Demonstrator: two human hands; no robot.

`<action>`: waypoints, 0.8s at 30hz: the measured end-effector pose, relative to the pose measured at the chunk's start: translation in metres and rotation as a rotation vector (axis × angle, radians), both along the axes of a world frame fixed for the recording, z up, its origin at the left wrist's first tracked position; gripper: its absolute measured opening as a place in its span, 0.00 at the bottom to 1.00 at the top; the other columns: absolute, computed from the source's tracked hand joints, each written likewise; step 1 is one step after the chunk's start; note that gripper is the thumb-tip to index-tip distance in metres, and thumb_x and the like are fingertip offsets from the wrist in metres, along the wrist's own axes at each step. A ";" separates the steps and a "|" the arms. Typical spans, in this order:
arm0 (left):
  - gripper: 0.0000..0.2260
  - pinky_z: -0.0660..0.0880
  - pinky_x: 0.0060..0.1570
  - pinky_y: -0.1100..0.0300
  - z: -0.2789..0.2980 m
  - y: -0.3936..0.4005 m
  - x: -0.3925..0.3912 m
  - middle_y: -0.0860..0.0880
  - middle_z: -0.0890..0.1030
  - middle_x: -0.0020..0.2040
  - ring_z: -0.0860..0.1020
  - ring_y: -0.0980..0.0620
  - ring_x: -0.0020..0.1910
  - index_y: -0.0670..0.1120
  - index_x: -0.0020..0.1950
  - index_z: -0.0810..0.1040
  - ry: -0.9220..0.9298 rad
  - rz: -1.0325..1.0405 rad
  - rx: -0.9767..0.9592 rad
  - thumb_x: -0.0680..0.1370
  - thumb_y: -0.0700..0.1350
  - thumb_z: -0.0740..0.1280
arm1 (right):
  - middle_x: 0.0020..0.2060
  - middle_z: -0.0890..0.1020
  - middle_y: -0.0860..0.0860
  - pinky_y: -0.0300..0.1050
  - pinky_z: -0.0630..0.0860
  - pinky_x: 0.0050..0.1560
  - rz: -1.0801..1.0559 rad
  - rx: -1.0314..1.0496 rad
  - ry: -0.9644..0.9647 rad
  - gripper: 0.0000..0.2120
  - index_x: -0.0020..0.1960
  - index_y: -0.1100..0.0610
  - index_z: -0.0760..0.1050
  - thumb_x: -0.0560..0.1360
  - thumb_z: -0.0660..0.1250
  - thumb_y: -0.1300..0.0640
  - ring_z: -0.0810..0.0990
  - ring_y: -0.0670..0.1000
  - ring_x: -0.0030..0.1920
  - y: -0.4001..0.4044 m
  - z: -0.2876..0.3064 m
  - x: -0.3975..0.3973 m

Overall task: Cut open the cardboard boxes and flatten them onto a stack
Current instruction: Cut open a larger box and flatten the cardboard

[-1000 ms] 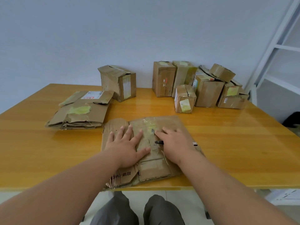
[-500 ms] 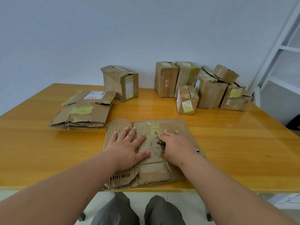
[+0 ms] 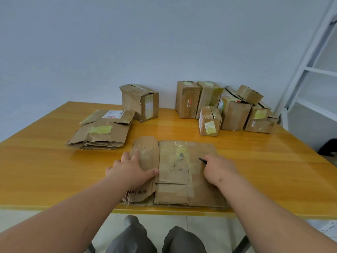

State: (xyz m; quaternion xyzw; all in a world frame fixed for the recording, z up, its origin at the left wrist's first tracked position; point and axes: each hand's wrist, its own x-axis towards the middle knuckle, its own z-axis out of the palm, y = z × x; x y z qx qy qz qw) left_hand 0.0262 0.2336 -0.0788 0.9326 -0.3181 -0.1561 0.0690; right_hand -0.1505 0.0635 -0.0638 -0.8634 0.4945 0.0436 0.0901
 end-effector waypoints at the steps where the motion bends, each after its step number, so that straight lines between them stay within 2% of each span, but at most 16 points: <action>1: 0.49 0.63 0.70 0.40 0.003 0.000 -0.002 0.47 0.51 0.80 0.57 0.39 0.76 0.58 0.80 0.43 0.013 0.010 -0.029 0.68 0.76 0.62 | 0.44 0.72 0.51 0.49 0.75 0.49 -0.011 0.012 -0.003 0.16 0.61 0.49 0.72 0.78 0.53 0.60 0.74 0.56 0.51 0.000 0.001 -0.001; 3: 0.50 0.67 0.68 0.41 0.011 0.002 -0.004 0.45 0.55 0.78 0.60 0.38 0.74 0.58 0.80 0.45 0.075 0.041 -0.085 0.68 0.70 0.70 | 0.43 0.73 0.52 0.47 0.74 0.43 -0.093 0.081 -0.075 0.14 0.62 0.53 0.70 0.78 0.54 0.61 0.75 0.54 0.47 -0.001 0.002 -0.003; 5: 0.54 0.70 0.67 0.41 0.018 0.004 -0.006 0.44 0.55 0.77 0.62 0.37 0.72 0.58 0.80 0.46 0.158 0.089 -0.131 0.65 0.67 0.75 | 0.47 0.76 0.55 0.46 0.71 0.37 -0.213 0.203 -0.226 0.18 0.68 0.56 0.65 0.79 0.55 0.62 0.76 0.55 0.48 -0.004 0.004 -0.010; 7: 0.57 0.70 0.66 0.38 0.023 0.008 -0.008 0.43 0.54 0.77 0.63 0.35 0.72 0.58 0.80 0.46 0.231 0.126 -0.161 0.62 0.63 0.79 | 0.44 0.74 0.56 0.45 0.69 0.35 -0.279 0.298 -0.306 0.16 0.67 0.60 0.65 0.80 0.55 0.64 0.75 0.56 0.47 -0.006 0.009 -0.017; 9: 0.58 0.67 0.68 0.37 0.028 0.012 -0.009 0.41 0.52 0.78 0.61 0.34 0.73 0.58 0.80 0.44 0.277 0.135 -0.158 0.62 0.59 0.80 | 0.39 0.71 0.54 0.44 0.68 0.39 -0.285 0.358 -0.311 0.11 0.61 0.63 0.70 0.81 0.55 0.64 0.75 0.57 0.47 -0.007 0.016 -0.026; 11: 0.58 0.64 0.69 0.38 0.033 0.014 -0.011 0.40 0.54 0.78 0.60 0.34 0.74 0.57 0.80 0.44 0.322 0.147 -0.151 0.63 0.56 0.81 | 0.39 0.72 0.55 0.45 0.70 0.43 -0.318 0.392 -0.343 0.08 0.56 0.62 0.71 0.81 0.55 0.63 0.77 0.59 0.51 -0.006 0.023 -0.034; 14: 0.57 0.64 0.69 0.38 0.039 0.019 -0.010 0.40 0.60 0.77 0.62 0.35 0.73 0.54 0.81 0.45 0.393 0.174 -0.183 0.64 0.53 0.81 | 0.50 0.77 0.60 0.51 0.74 0.54 -0.390 0.478 -0.447 0.05 0.53 0.64 0.71 0.80 0.60 0.63 0.77 0.62 0.57 -0.005 0.028 -0.044; 17: 0.60 0.64 0.70 0.37 0.044 0.024 -0.004 0.41 0.64 0.75 0.63 0.35 0.73 0.56 0.80 0.49 0.380 0.157 -0.213 0.57 0.56 0.83 | 0.54 0.78 0.61 0.55 0.75 0.60 -0.450 0.584 -0.601 0.06 0.54 0.64 0.72 0.80 0.61 0.62 0.78 0.62 0.55 -0.001 0.033 -0.052; 19: 0.59 0.66 0.68 0.37 0.052 0.029 -0.001 0.41 0.63 0.74 0.64 0.36 0.71 0.57 0.79 0.50 0.367 0.163 -0.278 0.58 0.55 0.83 | 0.52 0.79 0.61 0.59 0.75 0.60 -0.455 0.627 -0.687 0.05 0.55 0.62 0.72 0.80 0.62 0.61 0.78 0.62 0.53 0.002 0.040 -0.053; 21: 0.57 0.68 0.67 0.38 0.061 0.032 0.005 0.41 0.62 0.74 0.66 0.35 0.70 0.59 0.79 0.49 0.360 0.161 -0.340 0.60 0.55 0.83 | 0.51 0.80 0.61 0.59 0.76 0.57 -0.443 0.651 -0.757 0.03 0.54 0.61 0.72 0.80 0.61 0.62 0.79 0.62 0.51 0.005 0.047 -0.052; 24: 0.55 0.68 0.66 0.38 0.075 0.039 0.018 0.41 0.60 0.75 0.65 0.35 0.71 0.59 0.79 0.51 0.278 0.137 -0.359 0.60 0.60 0.81 | 0.51 0.81 0.61 0.60 0.78 0.53 -0.461 0.726 -0.892 0.08 0.58 0.62 0.74 0.80 0.62 0.63 0.81 0.62 0.51 0.010 0.055 -0.044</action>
